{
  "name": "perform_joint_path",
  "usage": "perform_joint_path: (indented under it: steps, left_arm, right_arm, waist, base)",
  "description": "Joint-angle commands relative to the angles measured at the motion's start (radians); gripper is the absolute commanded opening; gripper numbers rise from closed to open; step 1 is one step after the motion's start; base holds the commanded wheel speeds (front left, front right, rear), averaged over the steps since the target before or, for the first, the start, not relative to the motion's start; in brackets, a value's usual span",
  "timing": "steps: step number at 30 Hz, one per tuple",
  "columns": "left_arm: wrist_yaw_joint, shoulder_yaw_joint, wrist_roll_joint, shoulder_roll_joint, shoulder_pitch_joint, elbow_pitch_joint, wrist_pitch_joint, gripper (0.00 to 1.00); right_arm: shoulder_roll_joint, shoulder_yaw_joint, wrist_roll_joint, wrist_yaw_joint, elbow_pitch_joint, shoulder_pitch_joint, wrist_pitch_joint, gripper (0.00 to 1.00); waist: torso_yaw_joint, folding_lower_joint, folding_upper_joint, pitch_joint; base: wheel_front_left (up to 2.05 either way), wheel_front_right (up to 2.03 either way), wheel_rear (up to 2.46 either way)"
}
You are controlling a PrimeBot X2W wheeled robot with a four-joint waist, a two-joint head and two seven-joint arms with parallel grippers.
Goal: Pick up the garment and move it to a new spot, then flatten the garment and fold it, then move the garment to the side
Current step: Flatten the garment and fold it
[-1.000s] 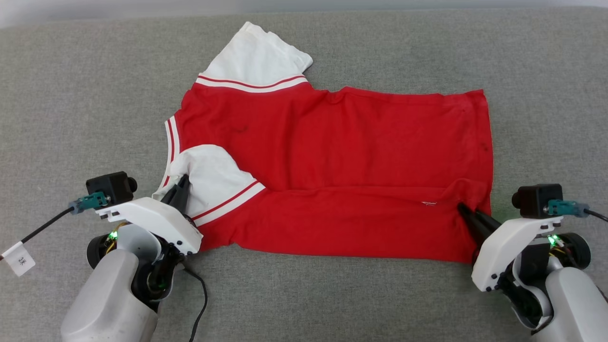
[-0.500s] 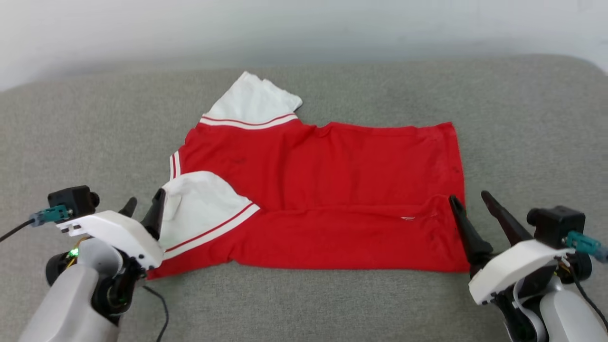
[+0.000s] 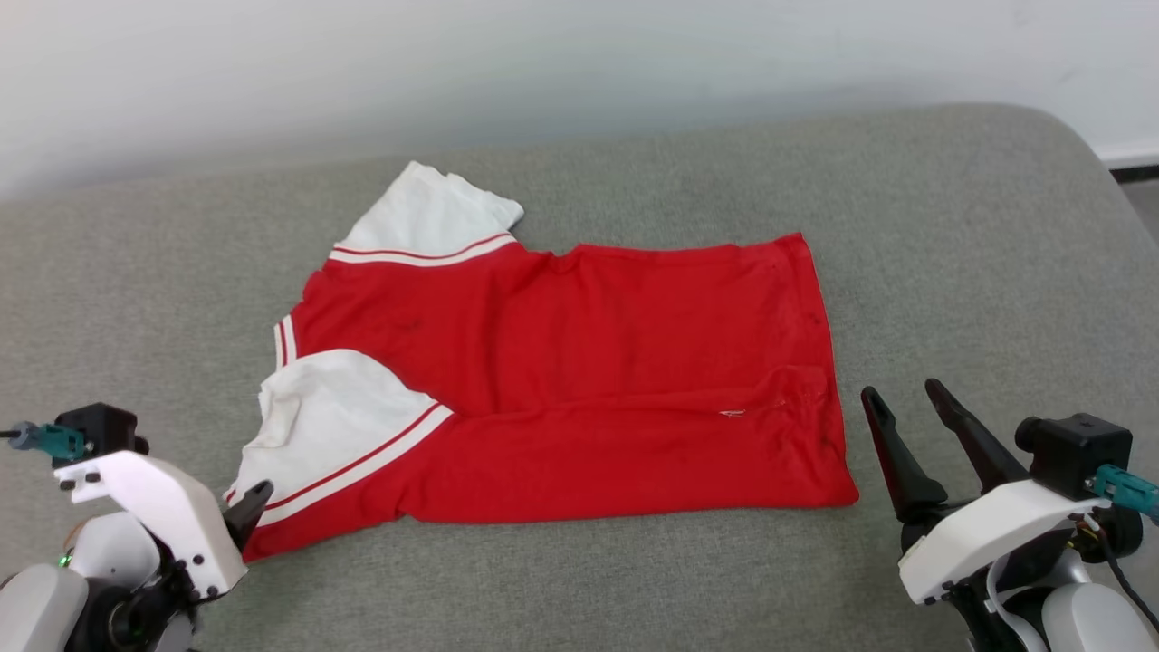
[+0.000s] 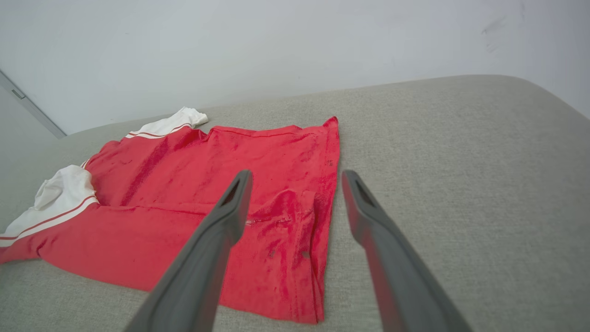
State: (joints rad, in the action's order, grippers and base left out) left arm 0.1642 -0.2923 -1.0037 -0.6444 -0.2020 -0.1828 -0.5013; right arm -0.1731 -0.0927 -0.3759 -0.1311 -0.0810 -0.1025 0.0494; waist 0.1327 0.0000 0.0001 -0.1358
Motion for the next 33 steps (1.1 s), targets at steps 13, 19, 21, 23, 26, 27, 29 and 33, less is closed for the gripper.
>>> perform_joint_path:
  steps: [13,19,21,23,26,27,29,33]
  left_arm:
    - [0.015,-0.025,-0.083,0.033,0.052,0.008,-0.111,0.00]
    - [-0.015,-0.011,-0.069,0.035,0.039,-0.004,-0.054,0.00]
    - [-0.024,0.000,-0.060,0.033,0.030,0.001,-0.024,0.00]
    - [-0.027,0.007,-0.046,0.029,0.020,0.017,0.002,0.00]
    - [-0.016,0.006,-0.028,0.029,0.013,0.063,0.021,0.00]
    - [-0.013,0.004,-0.021,0.028,0.012,0.080,0.024,0.00]
    - [-0.006,0.002,-0.011,0.026,0.005,0.111,0.030,0.00]
    - [0.006,-0.003,0.003,0.025,-0.004,0.156,0.030,0.00]
  right_arm:
    - [0.027,-0.001,-0.018,0.001,0.007,-0.032,0.024,1.00]
    - [-0.004,0.045,-0.089,0.001,-0.015,-0.026,0.166,1.00]
    - [-0.022,0.057,-0.108,0.001,-0.019,-0.020,0.248,1.00]
    - [-0.040,0.062,-0.116,0.001,-0.017,-0.015,0.338,1.00]
    - [-0.055,0.060,-0.132,0.001,-0.004,-0.012,0.459,1.00]
    - [-0.060,0.056,-0.133,0.001,0.000,-0.015,0.495,1.00]
    - [-0.060,0.051,-0.137,0.001,0.002,-0.030,0.545,1.00]
    - [-0.048,0.029,-0.132,0.001,-0.036,-0.078,0.603,1.00]
  waist:
    - [0.048,0.0000,-0.0001,-0.126]
    - [0.034,0.0000,-0.0001,-0.096]
    - [0.025,0.0000,-0.0001,-0.082]
    - [0.015,0.0000,-0.0001,-0.073]
    - [-0.004,0.0000,-0.0001,-0.067]
    - [-0.011,0.0000,-0.0001,-0.069]
    - [-0.024,0.0000,-0.0001,-0.079]
    - [-0.043,0.0000,-0.0001,-0.108]
  base:
    - [0.00,0.00,0.00]
    - [0.00,0.00,0.00]
    - [0.00,0.00,0.00]
    - [0.00,0.00,0.00]
    - [0.00,0.00,0.00]
    - [0.00,0.00,0.00]
    - [0.00,0.00,0.00]
    - [0.00,0.00,0.00]
